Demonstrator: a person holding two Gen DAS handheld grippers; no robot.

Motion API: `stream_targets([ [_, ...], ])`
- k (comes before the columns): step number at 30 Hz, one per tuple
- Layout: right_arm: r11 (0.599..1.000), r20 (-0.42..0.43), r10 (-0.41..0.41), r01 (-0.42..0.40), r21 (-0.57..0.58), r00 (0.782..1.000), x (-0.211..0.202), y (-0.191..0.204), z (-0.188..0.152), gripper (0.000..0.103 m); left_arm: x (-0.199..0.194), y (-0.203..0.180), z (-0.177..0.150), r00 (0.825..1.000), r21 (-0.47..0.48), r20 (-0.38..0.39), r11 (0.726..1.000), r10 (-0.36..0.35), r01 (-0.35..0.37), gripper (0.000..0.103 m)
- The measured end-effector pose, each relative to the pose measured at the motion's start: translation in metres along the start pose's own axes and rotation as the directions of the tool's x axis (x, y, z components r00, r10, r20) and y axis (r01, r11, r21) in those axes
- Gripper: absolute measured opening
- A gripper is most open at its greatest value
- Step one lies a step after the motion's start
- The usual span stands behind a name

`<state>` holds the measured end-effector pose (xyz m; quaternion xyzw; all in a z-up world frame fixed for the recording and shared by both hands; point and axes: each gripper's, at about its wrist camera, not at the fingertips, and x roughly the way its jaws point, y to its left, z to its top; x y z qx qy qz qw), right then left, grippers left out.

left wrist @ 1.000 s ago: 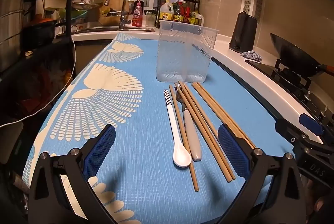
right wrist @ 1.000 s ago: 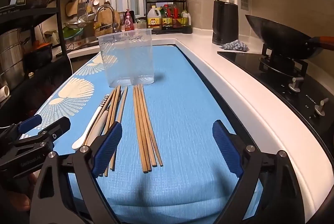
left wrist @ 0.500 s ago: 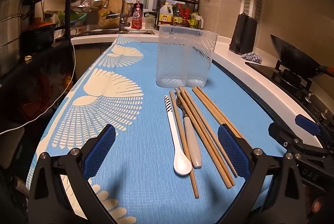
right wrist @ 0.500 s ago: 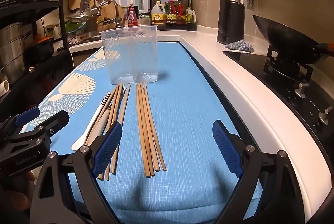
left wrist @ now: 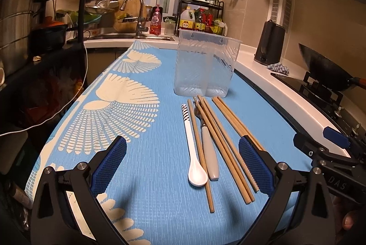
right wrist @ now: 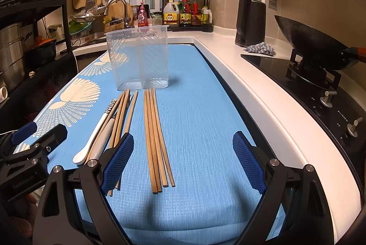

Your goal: Organize utensils

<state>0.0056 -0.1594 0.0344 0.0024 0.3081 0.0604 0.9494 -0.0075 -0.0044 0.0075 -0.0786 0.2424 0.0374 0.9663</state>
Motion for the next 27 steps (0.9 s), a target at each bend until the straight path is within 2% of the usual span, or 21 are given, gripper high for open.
stream_targets([
  [27,1.000,0.014,0.008,-0.008,-0.009,1.000,-0.0068,0.0047,-0.0009,0.087,-0.0080,-0.0044,-0.0006,0.999,0.018,0.037,1.000,-0.022,0.021,0.095],
])
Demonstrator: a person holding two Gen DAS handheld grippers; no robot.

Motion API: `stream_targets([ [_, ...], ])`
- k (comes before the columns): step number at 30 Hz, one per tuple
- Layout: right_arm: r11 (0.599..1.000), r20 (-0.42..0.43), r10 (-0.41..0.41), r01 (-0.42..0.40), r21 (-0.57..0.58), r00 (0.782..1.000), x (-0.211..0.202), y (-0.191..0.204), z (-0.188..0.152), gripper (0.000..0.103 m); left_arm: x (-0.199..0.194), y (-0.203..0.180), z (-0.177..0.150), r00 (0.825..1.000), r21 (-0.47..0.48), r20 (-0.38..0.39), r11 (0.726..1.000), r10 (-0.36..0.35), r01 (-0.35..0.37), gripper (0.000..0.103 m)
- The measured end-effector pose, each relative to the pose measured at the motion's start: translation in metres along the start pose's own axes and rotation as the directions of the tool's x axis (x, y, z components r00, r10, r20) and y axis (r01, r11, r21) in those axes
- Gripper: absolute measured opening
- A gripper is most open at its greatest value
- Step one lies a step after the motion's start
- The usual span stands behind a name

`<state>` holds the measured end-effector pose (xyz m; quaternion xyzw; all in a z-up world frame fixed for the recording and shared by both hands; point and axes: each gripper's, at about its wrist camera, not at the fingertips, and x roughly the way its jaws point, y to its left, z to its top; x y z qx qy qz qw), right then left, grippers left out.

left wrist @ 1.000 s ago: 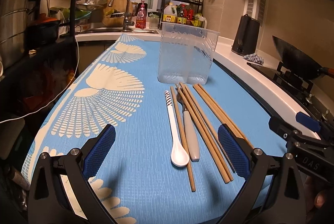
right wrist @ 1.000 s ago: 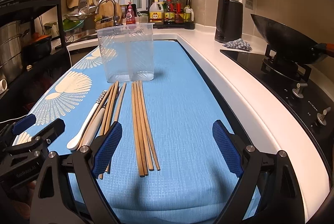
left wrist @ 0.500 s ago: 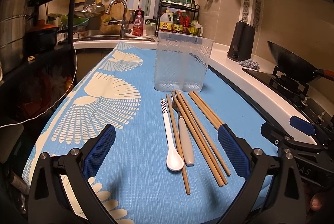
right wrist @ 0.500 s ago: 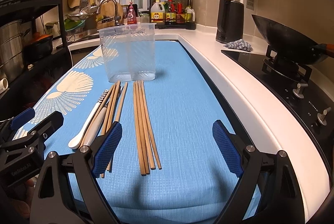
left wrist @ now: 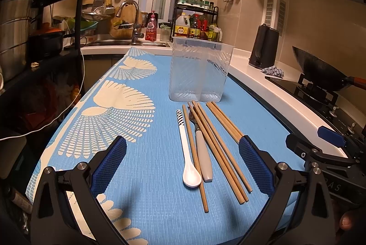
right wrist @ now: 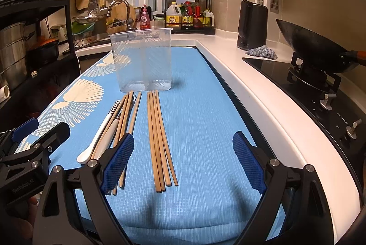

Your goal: Organize utensils

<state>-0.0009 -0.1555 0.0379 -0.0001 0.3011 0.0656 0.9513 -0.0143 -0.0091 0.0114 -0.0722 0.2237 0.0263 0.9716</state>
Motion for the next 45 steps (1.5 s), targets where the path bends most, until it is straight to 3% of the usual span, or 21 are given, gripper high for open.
stream_targets([
  [24,1.000,0.005,0.012,-0.012,0.003,1.000,-0.0019,0.0017,0.0015,0.086,-0.0025,-0.0011,0.0010,1.000,0.011,0.007,1.000,-0.006,0.006,0.095],
  [37,1.000,0.003,0.028,-0.028,0.000,1.000,-0.0005,0.0039,-0.0007,0.079,-0.0050,-0.0025,0.0015,1.000,0.017,0.017,1.000,-0.010,0.009,0.095],
  [45,0.999,-0.010,0.039,-0.039,0.028,0.999,0.0031,-0.0018,-0.0017,0.061,-0.0013,-0.0035,-0.0005,0.999,0.032,-0.001,0.999,-0.038,0.038,0.073],
])
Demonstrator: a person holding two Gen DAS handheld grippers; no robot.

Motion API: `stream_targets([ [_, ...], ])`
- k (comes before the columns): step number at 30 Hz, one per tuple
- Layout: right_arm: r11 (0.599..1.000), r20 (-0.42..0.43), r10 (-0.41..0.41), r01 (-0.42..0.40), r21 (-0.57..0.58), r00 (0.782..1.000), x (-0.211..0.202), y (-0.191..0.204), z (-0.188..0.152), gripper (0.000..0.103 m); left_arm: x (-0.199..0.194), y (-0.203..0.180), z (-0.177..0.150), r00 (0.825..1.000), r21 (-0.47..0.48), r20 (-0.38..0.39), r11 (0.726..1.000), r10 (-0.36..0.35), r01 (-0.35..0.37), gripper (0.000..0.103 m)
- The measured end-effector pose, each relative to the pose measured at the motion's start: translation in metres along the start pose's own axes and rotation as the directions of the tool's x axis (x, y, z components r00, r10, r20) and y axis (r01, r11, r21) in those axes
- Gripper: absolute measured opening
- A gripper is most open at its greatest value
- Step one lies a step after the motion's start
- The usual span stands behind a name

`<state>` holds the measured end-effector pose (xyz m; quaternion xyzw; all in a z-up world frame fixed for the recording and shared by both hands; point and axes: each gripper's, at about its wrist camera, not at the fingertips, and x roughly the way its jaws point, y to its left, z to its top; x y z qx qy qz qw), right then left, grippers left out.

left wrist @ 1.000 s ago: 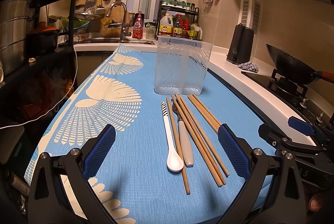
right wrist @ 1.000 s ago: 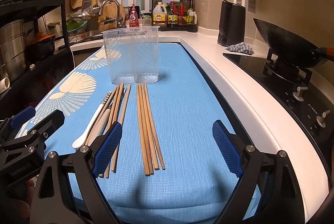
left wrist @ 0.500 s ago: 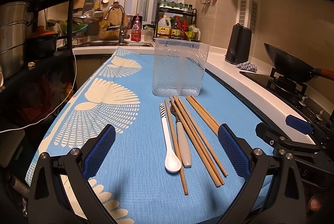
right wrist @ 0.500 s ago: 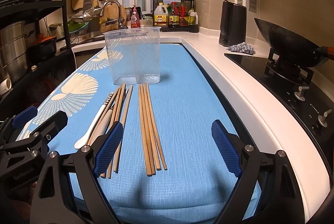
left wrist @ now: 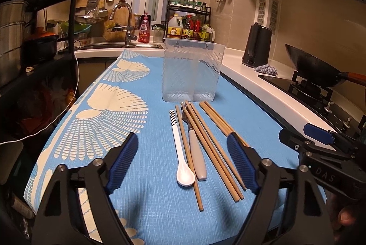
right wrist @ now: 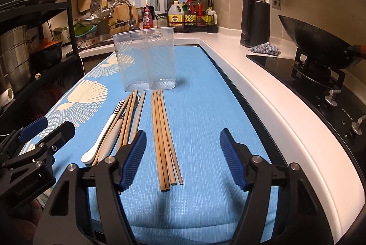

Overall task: Organize utensils
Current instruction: 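Grasp the white spoon with the left tool while the right tool grasps one wooden chopstick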

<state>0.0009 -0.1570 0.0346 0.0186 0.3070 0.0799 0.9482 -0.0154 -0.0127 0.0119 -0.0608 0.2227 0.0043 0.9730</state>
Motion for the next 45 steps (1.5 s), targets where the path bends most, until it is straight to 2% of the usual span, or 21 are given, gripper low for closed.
stream_targets([
  [2,1.000,-0.010,0.011,-0.011,0.005,1.000,0.003,-0.001,-0.001,0.051,0.003,0.001,-0.002,1.000,-0.002,-0.017,1.000,-0.011,0.011,0.061],
  [3,1.000,-0.015,0.018,-0.018,0.009,1.000,0.004,-0.002,-0.002,0.049,0.004,0.002,-0.003,1.000,-0.003,-0.024,1.000,-0.014,0.014,0.059],
  [5,0.999,-0.030,0.031,-0.031,0.019,0.999,0.009,-0.005,-0.003,0.034,0.006,0.005,-0.006,0.999,-0.005,-0.036,1.000,-0.020,0.020,0.047],
  [7,0.999,-0.042,0.044,-0.043,0.031,0.998,0.012,-0.009,-0.005,0.026,0.008,0.009,-0.011,0.999,-0.005,-0.043,1.000,-0.017,0.017,0.039],
  [8,0.998,-0.048,0.046,-0.045,0.037,0.998,0.014,-0.011,-0.006,0.024,0.010,0.012,-0.014,0.998,-0.009,-0.052,1.000,-0.016,0.016,0.031],
  [13,0.996,-0.093,0.067,-0.061,0.058,0.993,0.029,-0.018,-0.013,0.023,0.021,0.018,-0.024,0.993,-0.031,-0.107,0.999,-0.041,0.038,0.018],
  [19,0.994,-0.144,0.106,-0.100,0.048,0.984,0.047,-0.016,-0.022,0.022,0.028,0.014,-0.031,0.988,-0.032,-0.137,0.997,-0.069,0.065,0.017],
  [25,0.994,-0.180,0.110,-0.106,0.033,0.977,0.059,-0.014,-0.028,0.020,0.031,0.017,-0.031,0.987,-0.053,-0.142,0.996,-0.079,0.072,0.017],
  [31,0.993,-0.182,0.116,-0.119,-0.003,0.976,0.061,-0.011,-0.030,0.020,0.046,0.016,-0.034,0.976,-0.093,-0.186,0.991,-0.109,0.093,0.017],
  [41,0.991,-0.182,0.118,-0.126,-0.033,0.976,0.060,-0.010,-0.030,0.019,0.049,0.008,-0.037,0.977,-0.063,-0.198,0.996,-0.080,0.069,0.019],
  [43,0.992,-0.181,0.117,-0.124,-0.032,0.977,0.060,-0.010,-0.031,0.016,0.048,0.009,-0.037,0.978,-0.062,-0.198,0.996,-0.070,0.059,0.017],
  [45,0.991,-0.184,0.125,-0.132,-0.025,0.975,0.060,-0.012,-0.030,0.008,0.047,0.012,-0.037,0.979,-0.060,-0.195,0.997,-0.052,0.042,0.016],
])
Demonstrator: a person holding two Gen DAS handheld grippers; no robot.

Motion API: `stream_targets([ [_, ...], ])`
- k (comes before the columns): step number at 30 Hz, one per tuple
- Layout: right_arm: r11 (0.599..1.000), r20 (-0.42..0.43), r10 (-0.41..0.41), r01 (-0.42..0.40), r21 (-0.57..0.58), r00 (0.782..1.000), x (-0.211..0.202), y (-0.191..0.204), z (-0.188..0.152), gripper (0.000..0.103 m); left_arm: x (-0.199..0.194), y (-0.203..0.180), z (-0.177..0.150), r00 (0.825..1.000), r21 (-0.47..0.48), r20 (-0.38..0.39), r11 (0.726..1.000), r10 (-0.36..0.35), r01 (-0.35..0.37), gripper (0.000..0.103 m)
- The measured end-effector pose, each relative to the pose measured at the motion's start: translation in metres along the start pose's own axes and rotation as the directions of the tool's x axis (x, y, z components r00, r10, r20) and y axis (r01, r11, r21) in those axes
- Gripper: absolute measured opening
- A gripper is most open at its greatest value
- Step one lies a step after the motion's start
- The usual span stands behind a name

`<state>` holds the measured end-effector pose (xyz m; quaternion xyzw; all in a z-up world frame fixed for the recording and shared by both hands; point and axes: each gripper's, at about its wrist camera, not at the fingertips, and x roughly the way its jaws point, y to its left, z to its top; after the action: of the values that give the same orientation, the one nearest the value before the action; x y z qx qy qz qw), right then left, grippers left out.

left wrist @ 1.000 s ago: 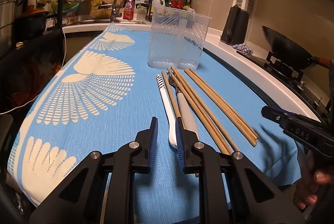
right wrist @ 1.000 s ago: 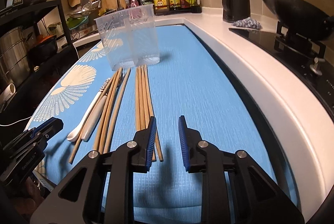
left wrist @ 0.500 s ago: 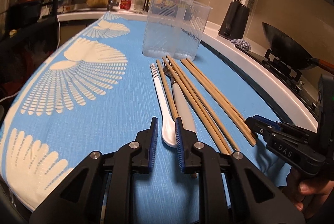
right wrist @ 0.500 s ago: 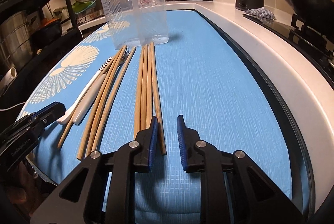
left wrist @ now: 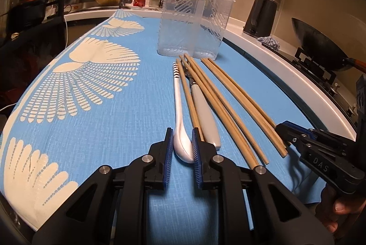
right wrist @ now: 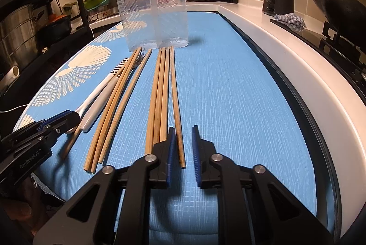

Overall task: Organize utensils
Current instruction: 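Grasp the white spoon with the left tool while the right tool grasps one wooden chopstick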

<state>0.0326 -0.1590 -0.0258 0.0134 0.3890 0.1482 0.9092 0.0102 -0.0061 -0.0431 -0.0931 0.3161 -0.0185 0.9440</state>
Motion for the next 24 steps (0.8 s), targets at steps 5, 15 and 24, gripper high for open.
stream_targets([
  [5,0.999,0.009,-0.032,0.032,0.043,0.999,-0.004,-0.007,-0.001,0.005,-0.006,0.016,0.001,0.997,0.004,0.026,0.997,0.077,-0.078,0.011],
  [15,0.997,0.022,-0.066,0.065,0.050,0.998,-0.011,-0.008,-0.009,0.006,-0.018,0.040,-0.007,0.990,0.023,0.082,0.993,0.113,-0.116,0.010],
  [24,0.997,0.059,-0.059,0.056,0.051,0.997,-0.013,-0.009,-0.015,0.006,-0.019,0.035,-0.019,0.984,0.057,0.135,0.991,0.115,-0.123,0.015],
])
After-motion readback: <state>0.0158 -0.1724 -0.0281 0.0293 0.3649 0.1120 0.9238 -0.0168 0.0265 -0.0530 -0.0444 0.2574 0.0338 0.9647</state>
